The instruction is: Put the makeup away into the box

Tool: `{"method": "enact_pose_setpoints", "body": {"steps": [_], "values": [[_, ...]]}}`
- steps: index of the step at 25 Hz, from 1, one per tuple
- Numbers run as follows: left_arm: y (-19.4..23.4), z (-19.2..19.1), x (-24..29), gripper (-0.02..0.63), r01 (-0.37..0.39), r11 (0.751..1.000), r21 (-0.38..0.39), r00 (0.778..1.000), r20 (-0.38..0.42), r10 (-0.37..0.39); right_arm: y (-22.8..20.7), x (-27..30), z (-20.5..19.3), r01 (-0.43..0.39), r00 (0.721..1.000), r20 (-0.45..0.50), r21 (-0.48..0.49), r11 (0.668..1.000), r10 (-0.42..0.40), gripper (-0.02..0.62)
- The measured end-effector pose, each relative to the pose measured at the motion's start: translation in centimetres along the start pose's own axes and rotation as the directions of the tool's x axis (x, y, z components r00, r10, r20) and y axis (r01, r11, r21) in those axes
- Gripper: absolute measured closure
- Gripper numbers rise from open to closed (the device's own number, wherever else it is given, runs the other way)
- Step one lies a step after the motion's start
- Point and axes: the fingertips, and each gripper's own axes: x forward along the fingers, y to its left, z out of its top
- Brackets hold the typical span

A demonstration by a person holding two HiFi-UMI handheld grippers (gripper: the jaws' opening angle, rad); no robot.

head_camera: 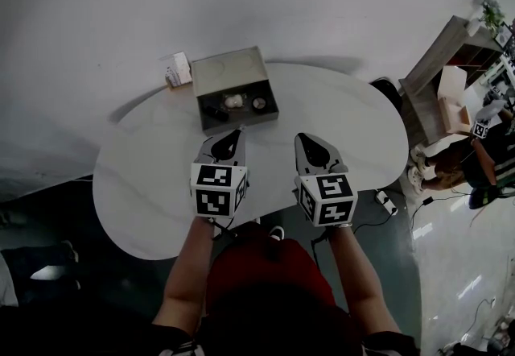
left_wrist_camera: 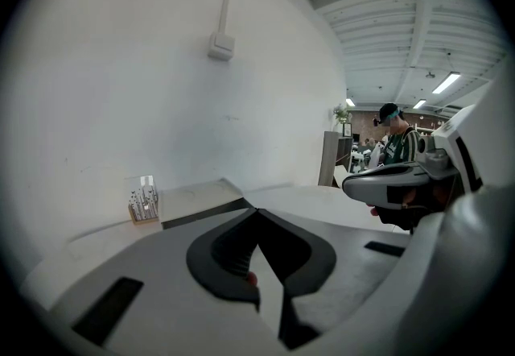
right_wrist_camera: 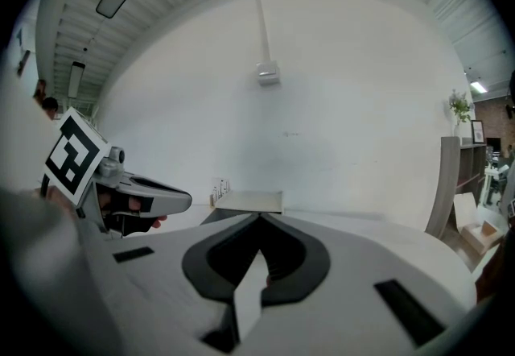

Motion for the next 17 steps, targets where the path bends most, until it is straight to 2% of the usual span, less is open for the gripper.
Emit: {"method": "enact_pose_setpoints", "body": {"steps": [17], "values": [[0.75,-0.16,-0.75,0.584,-0.03,0.999,-0.022,0.999,0.018,0.031,0.23,0.15,0.33,-0.023,1.0,0.019,0.0,1.0,0.023,0.581]]}}
